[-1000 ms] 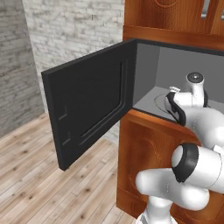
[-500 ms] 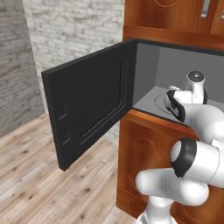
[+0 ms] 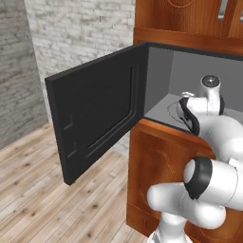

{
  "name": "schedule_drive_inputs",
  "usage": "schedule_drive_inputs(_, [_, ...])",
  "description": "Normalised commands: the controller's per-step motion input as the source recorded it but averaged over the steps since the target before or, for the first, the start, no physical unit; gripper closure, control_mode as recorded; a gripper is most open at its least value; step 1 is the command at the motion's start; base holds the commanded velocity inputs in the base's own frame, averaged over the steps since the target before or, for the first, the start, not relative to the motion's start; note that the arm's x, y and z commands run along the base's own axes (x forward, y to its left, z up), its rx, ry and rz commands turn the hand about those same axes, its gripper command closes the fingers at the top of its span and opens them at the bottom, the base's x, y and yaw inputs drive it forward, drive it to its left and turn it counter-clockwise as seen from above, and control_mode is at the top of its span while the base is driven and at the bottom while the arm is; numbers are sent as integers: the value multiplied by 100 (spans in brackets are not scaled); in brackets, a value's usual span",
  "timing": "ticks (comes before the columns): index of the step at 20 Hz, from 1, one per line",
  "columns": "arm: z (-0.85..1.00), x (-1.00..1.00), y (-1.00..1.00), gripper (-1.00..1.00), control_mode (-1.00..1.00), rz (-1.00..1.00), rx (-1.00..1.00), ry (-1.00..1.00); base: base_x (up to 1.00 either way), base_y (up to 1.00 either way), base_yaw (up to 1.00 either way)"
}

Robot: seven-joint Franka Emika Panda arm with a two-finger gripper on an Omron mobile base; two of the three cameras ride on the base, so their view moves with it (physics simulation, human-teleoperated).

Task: Place the sponge inside the microwave to prepare for sanitizing.

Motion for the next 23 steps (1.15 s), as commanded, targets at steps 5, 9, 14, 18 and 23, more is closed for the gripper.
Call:
schedule_drive_inputs(5, [15, -48, 25, -100, -100, 0, -10, 0, 0, 0, 0])
schedule_drive_inputs(9, [50, -75, 30, -100, -100, 0, -7, 4, 0, 0, 0])
schedule_drive_inputs(14, [43, -92, 27, -100, -100, 0, -1, 6, 0, 0, 0])
schedule_drive_inputs(18, [1, -100, 48, -100, -100, 6, -6, 0, 0, 0, 0])
schedule_drive_inputs(23, [0, -100, 63, -100, -100, 13, -6, 0, 0, 0, 0])
